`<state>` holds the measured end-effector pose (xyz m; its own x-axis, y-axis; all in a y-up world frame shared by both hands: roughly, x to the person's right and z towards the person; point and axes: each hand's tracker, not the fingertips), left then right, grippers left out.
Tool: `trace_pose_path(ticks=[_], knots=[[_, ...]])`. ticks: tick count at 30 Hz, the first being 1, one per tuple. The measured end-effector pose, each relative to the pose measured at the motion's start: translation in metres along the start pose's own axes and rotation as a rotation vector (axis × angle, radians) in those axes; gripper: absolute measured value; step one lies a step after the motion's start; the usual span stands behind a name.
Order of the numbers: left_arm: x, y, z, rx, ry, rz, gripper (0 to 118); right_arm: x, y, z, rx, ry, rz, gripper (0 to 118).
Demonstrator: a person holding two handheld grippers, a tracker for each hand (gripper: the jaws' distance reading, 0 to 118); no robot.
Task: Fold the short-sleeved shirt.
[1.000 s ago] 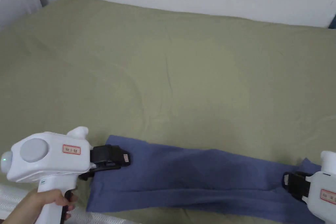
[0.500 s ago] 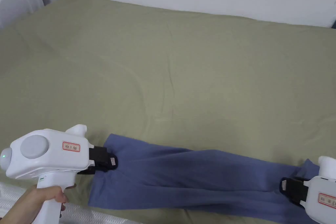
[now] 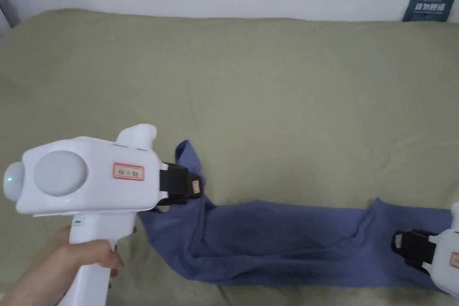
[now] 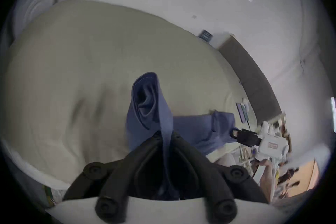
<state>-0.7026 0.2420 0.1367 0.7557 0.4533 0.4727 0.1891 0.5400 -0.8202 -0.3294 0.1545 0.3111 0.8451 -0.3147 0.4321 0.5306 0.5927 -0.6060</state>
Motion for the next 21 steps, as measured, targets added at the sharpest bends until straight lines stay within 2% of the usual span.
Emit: trace_pose_path(ticks=[4,5,7,8,9,10,12,15,19,20,21], knots=[[0.063,0.006,-0.057,-0.071,-0.096,-0.093,6,0.011,-0.001,0.01,0.021,-0.009,-0.037,0],[0.062,0.011,-0.084,-0.093,-0.105,-0.103,7,0.015,-0.001,0.012,0.025,-0.005,-0.046,0],[0.077,0.008,-0.12,-0.155,-0.116,-0.114,13,0.02,-0.002,0.019,0.035,-0.009,-0.069,0],[0.084,0.005,-0.136,-0.182,-0.122,-0.131,38,0.023,-0.003,0.02,0.035,-0.011,-0.075,0],[0.086,0.002,-0.154,-0.205,-0.152,-0.165,70,0.026,-0.004,0.021,0.034,-0.014,-0.079,0],[0.087,-0.002,-0.169,-0.23,-0.183,-0.161,93,0.037,0.0,0.018,0.034,-0.022,-0.087,0],[0.092,-0.007,-0.186,-0.291,-0.145,-0.164,95,0.045,0.0,0.02,0.035,-0.036,-0.105,0],[0.083,-0.003,-0.185,-0.246,-0.154,-0.13,95,0.053,-0.002,0.023,0.042,-0.04,-0.131,0],[0.059,0.005,-0.152,-0.148,-0.143,-0.069,92,0.057,-0.003,0.026,0.05,-0.05,-0.136,0],[0.054,0.004,-0.143,-0.127,-0.122,-0.062,87,0.057,-0.003,0.026,0.05,-0.052,-0.137,0],[0.049,0.003,-0.136,-0.124,-0.097,-0.071,69,0.058,-0.003,0.026,0.052,-0.053,-0.138,0]])
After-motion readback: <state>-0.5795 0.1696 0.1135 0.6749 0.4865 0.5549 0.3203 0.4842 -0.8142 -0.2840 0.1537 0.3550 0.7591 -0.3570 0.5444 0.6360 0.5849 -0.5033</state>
